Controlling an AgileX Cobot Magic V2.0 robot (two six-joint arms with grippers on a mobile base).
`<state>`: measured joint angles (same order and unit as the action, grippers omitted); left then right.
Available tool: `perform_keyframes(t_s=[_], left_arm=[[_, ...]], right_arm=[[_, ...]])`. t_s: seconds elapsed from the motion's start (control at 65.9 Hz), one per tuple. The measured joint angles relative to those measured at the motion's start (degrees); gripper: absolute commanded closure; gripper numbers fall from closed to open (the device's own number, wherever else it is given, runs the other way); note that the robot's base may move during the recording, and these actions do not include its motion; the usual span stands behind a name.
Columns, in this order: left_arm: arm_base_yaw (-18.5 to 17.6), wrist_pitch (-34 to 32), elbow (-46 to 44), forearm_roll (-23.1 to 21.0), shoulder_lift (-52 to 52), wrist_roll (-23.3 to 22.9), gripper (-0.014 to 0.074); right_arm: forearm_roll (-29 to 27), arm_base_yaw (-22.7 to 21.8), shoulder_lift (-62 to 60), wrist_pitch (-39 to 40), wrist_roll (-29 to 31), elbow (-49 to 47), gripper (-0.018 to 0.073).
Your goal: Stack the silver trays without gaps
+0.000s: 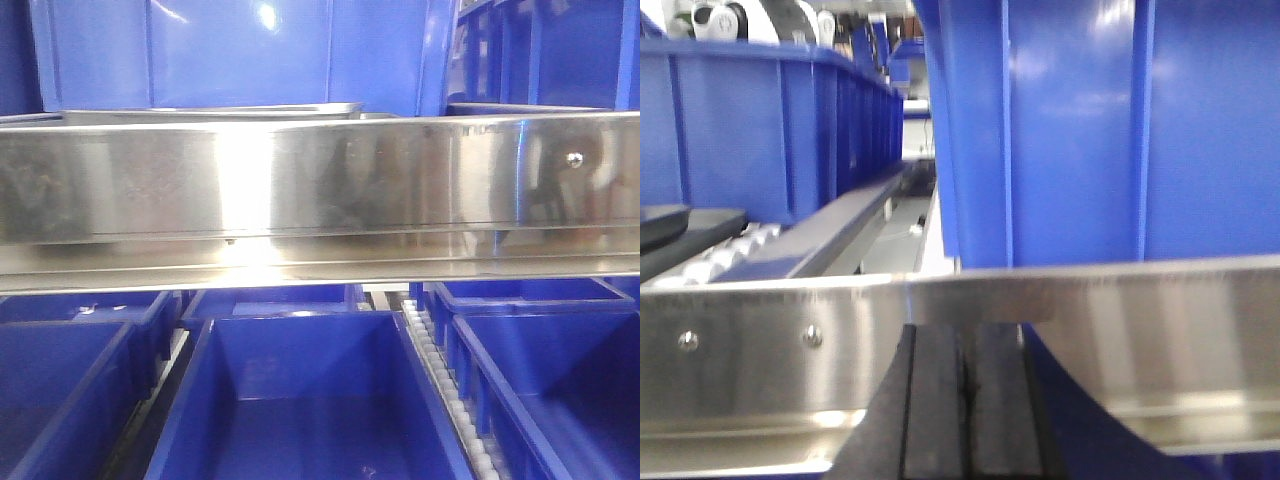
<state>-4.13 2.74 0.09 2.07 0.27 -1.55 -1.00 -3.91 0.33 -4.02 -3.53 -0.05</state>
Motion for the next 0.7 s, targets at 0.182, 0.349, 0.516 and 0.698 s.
perform_keyframes(t_s=[0.182,0.349,0.516,0.698], left_arm=[[0.0,0.0,0.0,0.0,0.0,0.0,0.0602],[0.0,0.0,0.0,0.0,0.0,0.0,0.0602],[0.0,0.0,0.0,0.0,0.0,0.0,0.0602],[0.0,0.0,0.0,0.0,0.0,0.0,0.0602]], right_arm=[[-2.34,0.0,0.0,-0.79,0.0,0.03,0.0636],[-2.73,0.0,-0.1,-0.55,0.0,0.03,0.0636],[-2.73,0.41,-0.1,0.54,1.94,0.03,0.0636],[-2.76,0.73,-0.1,0.65,3.98,0.03,0.0636]])
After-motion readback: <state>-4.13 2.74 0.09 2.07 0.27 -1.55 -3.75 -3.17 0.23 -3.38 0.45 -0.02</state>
